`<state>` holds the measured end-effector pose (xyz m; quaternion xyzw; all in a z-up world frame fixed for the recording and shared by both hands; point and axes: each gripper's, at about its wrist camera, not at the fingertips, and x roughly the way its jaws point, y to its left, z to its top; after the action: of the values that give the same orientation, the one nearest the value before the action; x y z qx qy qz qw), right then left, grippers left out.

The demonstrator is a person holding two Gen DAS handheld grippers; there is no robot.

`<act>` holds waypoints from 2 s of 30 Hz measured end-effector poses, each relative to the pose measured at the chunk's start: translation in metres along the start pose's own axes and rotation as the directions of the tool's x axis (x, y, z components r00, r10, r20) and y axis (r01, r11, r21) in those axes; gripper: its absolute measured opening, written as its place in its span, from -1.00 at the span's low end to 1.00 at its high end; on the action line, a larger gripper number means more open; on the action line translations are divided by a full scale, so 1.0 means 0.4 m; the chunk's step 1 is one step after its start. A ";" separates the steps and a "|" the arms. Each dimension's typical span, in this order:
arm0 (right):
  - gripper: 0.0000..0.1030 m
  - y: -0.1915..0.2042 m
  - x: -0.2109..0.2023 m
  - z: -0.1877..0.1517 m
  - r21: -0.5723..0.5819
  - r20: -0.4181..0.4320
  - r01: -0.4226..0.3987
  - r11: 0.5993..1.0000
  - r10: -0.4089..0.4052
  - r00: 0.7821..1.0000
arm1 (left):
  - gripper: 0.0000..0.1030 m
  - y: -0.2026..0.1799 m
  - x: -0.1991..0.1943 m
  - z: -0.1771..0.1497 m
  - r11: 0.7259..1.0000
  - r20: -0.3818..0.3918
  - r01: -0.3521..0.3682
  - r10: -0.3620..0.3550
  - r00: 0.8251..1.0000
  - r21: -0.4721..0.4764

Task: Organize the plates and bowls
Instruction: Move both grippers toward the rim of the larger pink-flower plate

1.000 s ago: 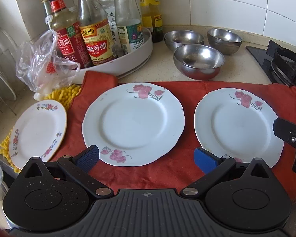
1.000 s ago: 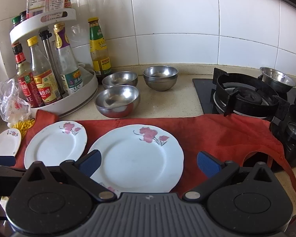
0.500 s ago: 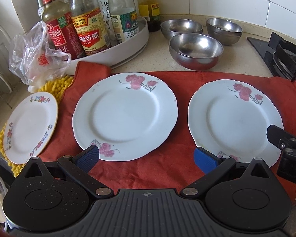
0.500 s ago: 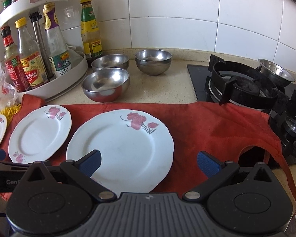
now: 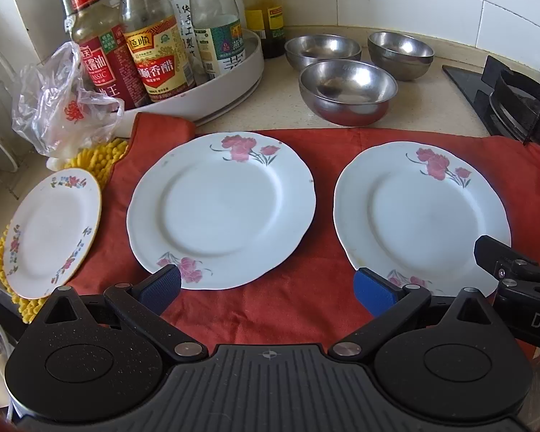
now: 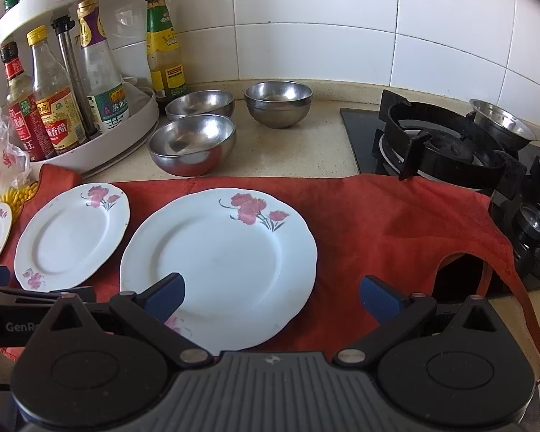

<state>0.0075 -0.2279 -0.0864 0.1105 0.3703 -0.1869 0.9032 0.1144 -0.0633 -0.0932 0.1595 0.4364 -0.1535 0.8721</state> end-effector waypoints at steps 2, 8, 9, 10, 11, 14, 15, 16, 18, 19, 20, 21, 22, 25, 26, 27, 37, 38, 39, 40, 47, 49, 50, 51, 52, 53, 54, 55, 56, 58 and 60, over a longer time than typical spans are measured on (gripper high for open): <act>0.97 0.000 0.000 0.000 -0.001 0.001 0.000 1.000 0.000 1.000 | 1.00 -0.001 0.001 -0.001 1.000 -0.002 0.001 -0.001 1.000 0.002; 0.97 0.000 -0.001 -0.002 0.000 0.001 0.000 1.000 0.000 1.000 | 1.00 -0.005 0.003 0.000 1.000 -0.005 0.005 -0.005 1.000 0.003; 0.97 0.000 0.000 -0.002 0.000 0.000 -0.001 1.000 0.001 1.000 | 1.00 -0.007 0.004 0.000 1.000 -0.006 0.005 -0.005 1.000 0.004; 0.97 0.000 0.001 -0.002 0.000 -0.001 -0.001 1.000 0.001 1.000 | 1.00 -0.007 0.004 -0.001 1.000 -0.006 0.005 -0.005 1.000 0.004; 0.97 -0.001 0.002 -0.002 0.001 -0.002 -0.002 1.000 0.002 1.000 | 1.00 -0.008 0.005 0.000 1.000 -0.007 0.006 -0.006 1.000 0.004; 0.97 -0.004 0.004 -0.001 0.002 -0.004 -0.001 1.000 0.001 1.000 | 1.00 -0.011 0.007 0.001 1.000 -0.009 0.007 -0.006 1.000 0.007; 0.97 -0.005 0.005 -0.001 0.003 -0.004 -0.001 1.000 0.001 1.000 | 1.00 -0.011 0.008 0.002 1.000 -0.010 0.008 -0.008 1.000 0.008; 0.97 -0.006 0.006 0.000 0.005 -0.004 0.000 1.000 0.000 1.000 | 1.00 -0.013 0.009 0.002 1.000 -0.011 0.008 -0.008 1.000 0.009; 0.97 -0.013 0.009 0.000 0.008 -0.007 0.001 1.000 -0.001 1.000 | 1.00 -0.015 0.012 0.003 1.000 -0.013 0.011 -0.011 1.000 0.012; 0.97 -0.017 0.011 0.000 0.010 -0.009 0.002 1.000 -0.002 1.000 | 1.00 -0.017 0.013 0.003 1.000 -0.015 0.013 -0.013 1.000 0.014; 0.97 -0.019 0.012 0.000 0.012 -0.011 0.003 1.000 -0.003 1.000 | 1.00 -0.020 0.014 0.003 1.000 -0.016 0.015 -0.014 1.000 0.016; 0.97 -0.023 0.016 0.001 0.014 -0.014 0.005 1.000 -0.005 1.000 | 1.00 -0.023 0.014 0.003 1.000 -0.017 0.018 -0.017 1.000 0.020; 0.97 -0.026 0.017 0.001 0.018 -0.017 0.006 1.000 -0.006 1.000 | 1.00 -0.026 0.016 0.004 0.999 -0.019 0.022 -0.022 1.000 0.024; 0.97 -0.040 0.024 0.001 0.027 -0.022 0.012 1.000 -0.012 1.000 | 1.00 -0.035 0.020 0.005 0.999 -0.023 0.031 -0.030 0.999 0.033; 0.97 -0.045 0.026 0.002 0.030 -0.023 0.015 0.999 -0.014 1.000 | 1.00 -0.038 0.021 0.006 0.999 -0.024 0.034 -0.033 0.999 0.035; 0.97 -0.051 0.028 0.003 0.033 -0.024 0.017 0.999 -0.016 1.000 | 1.00 -0.041 0.022 0.006 0.999 -0.026 0.036 -0.035 0.999 0.037; 0.97 -0.100 0.077 0.027 0.051 -0.051 0.012 0.999 -0.010 0.999 | 0.97 -0.070 0.048 0.008 0.996 -0.069 0.079 -0.075 0.995 0.053; 0.97 -0.103 0.083 0.031 0.047 -0.052 0.010 0.999 -0.008 0.999 | 0.97 -0.072 0.053 0.009 0.995 -0.077 0.082 -0.078 0.994 0.050; 0.97 -0.105 0.089 0.035 0.042 -0.054 0.007 0.999 -0.005 0.999 | 0.96 -0.074 0.057 0.011 0.995 -0.083 0.084 -0.080 0.993 0.049; 0.97 -0.107 0.096 0.039 0.036 -0.056 0.003 0.999 -0.001 0.998 | 0.96 -0.076 0.060 0.013 0.995 -0.088 0.084 -0.080 0.993 0.047; 0.97 -0.108 0.151 0.066 -0.003 -0.086 -0.036 0.999 0.036 0.996 | 0.96 -0.099 0.085 0.032 0.996 -0.105 0.086 -0.082 0.991 0.034; 0.97 -0.112 0.169 0.073 -0.005 -0.100 -0.052 0.999 0.052 0.994 | 0.96 -0.109 0.093 0.039 0.996 -0.109 0.088 -0.084 0.991 0.033; 0.97 -0.114 0.177 0.077 -0.005 -0.106 -0.062 0.998 0.061 0.992 | 0.96 -0.114 0.097 0.043 0.995 -0.111 0.090 -0.085 0.990 0.034; 0.97 -0.116 0.184 0.080 -0.005 -0.112 -0.073 0.997 0.072 0.991 | 0.96 -0.118 0.100 0.046 0.995 -0.113 0.092 -0.088 0.990 0.035; 0.97 -0.117 0.191 0.083 -0.006 -0.114 -0.086 0.996 0.085 0.990 | 0.96 -0.123 0.104 0.048 0.995 -0.117 0.097 -0.092 0.989 0.037; 0.97 -0.117 0.196 0.086 -0.009 -0.115 -0.101 0.995 0.099 0.988 | 0.96 -0.128 0.109 0.051 0.994 -0.122 0.102 -0.096 0.988 0.040; 0.97 -0.117 0.201 0.089 -0.013 -0.117 -0.117 0.993 0.114 0.987 | 0.96 -0.133 0.112 0.053 0.994 -0.125 0.105 -0.099 0.987 0.042; 0.97 -0.116 0.206 0.092 -0.018 -0.121 -0.130 0.991 0.127 0.985 | 0.97 -0.138 0.114 0.055 0.993 -0.123 0.112 -0.106 0.987 0.044; 0.97 -0.115 0.211 0.094 -0.021 -0.127 -0.146 0.989 0.143 0.982 | 0.96 -0.142 0.116 0.058 0.992 -0.122 0.118 -0.112 0.986 0.046; 0.97 -0.116 0.224 0.095 -0.016 -0.147 -0.186 0.982 0.182 0.972 | 0.95 -0.149 0.120 0.062 0.990 -0.121 0.133 -0.127 0.985 0.046; 0.95 -0.120 0.236 0.095 0.003 -0.173 -0.234 0.972 0.231 0.957 | 0.93 -0.157 0.123 0.066 0.987 -0.119 0.153 -0.147 0.982 0.047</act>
<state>0.0731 -0.3085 -0.1297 0.1612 0.4331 -0.0661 0.8844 0.1356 -0.1371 -0.1271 0.1592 0.4923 -0.2215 0.8266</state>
